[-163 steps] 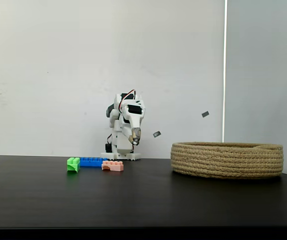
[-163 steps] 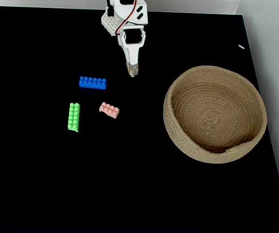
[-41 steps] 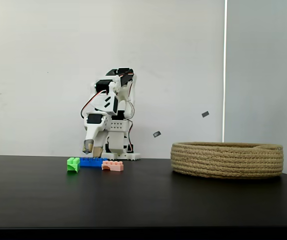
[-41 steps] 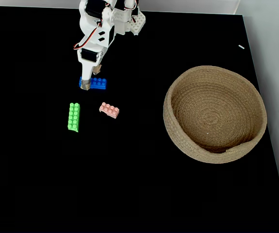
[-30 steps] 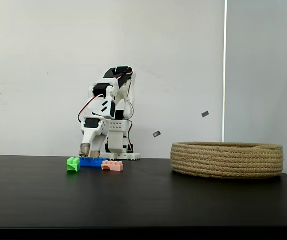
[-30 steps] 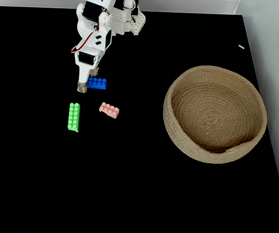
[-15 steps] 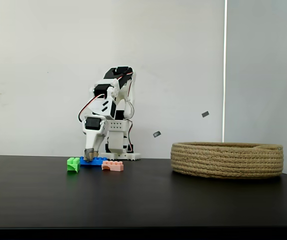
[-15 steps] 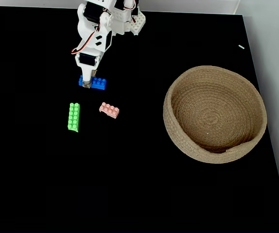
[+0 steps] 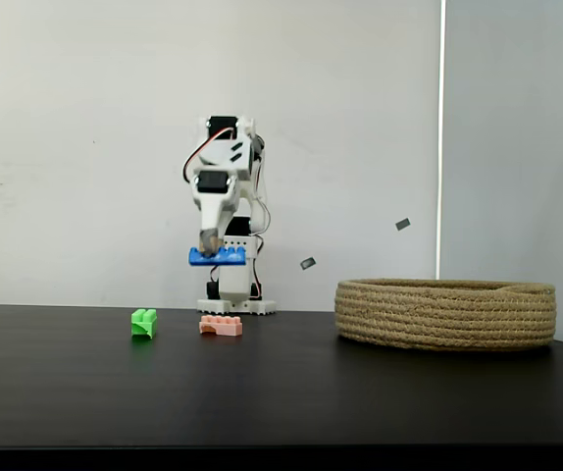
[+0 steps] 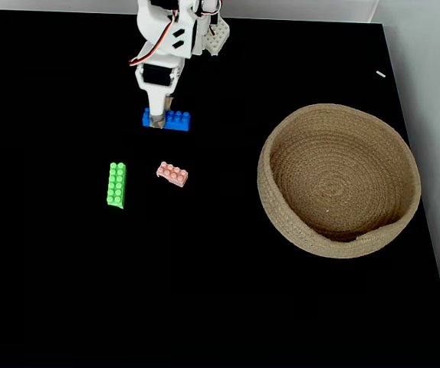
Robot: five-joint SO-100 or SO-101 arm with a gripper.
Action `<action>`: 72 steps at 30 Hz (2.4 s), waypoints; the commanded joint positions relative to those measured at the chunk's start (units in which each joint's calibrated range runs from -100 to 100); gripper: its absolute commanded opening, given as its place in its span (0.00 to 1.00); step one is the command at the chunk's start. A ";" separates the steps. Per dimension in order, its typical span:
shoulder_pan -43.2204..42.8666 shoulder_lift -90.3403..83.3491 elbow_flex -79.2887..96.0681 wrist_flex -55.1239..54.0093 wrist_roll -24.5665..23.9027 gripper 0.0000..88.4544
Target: Place the lego blocks in the tray
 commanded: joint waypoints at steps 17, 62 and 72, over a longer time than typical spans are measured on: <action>-38.16 9.28 -16.12 -14.61 -13.24 0.00; -3.94 14.18 -21.50 6.13 -11.09 0.33; -3.04 23.12 -17.58 0.22 -11.48 0.32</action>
